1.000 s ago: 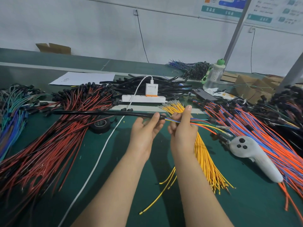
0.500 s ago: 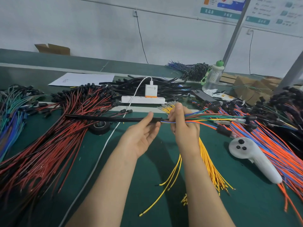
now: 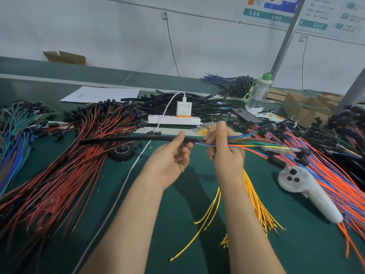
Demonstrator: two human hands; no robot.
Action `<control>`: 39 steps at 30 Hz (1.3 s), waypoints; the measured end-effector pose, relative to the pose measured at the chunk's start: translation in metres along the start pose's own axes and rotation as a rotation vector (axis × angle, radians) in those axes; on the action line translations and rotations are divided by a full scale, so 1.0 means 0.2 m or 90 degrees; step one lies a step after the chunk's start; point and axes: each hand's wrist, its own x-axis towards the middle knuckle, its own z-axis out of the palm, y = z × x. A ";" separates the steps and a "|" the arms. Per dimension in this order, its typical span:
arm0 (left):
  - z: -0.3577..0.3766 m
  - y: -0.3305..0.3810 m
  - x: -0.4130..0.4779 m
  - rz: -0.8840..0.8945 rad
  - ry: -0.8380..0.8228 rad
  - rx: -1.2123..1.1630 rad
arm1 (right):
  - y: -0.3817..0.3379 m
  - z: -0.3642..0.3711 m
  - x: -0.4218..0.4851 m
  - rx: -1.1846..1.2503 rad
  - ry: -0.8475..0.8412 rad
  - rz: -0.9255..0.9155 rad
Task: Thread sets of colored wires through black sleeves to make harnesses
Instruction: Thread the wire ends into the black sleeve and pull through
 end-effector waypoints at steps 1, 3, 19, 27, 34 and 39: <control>0.00 0.00 0.00 0.007 -0.014 -0.004 | 0.00 0.00 0.00 0.032 0.013 0.004; 0.01 -0.02 0.01 0.031 -0.039 -0.009 | 0.00 0.01 0.00 0.086 0.029 0.007; 0.06 -0.13 0.04 0.275 -0.018 0.055 | -0.01 0.05 -0.01 0.296 0.183 0.211; 0.05 -0.16 0.04 0.341 -0.112 0.177 | 0.01 0.04 0.01 0.340 0.210 0.314; 0.06 -0.21 0.04 0.344 -0.058 0.235 | 0.06 0.08 -0.01 0.208 0.067 0.358; 0.07 -0.15 0.02 0.365 -0.031 0.158 | 0.05 0.01 0.03 0.543 0.102 0.355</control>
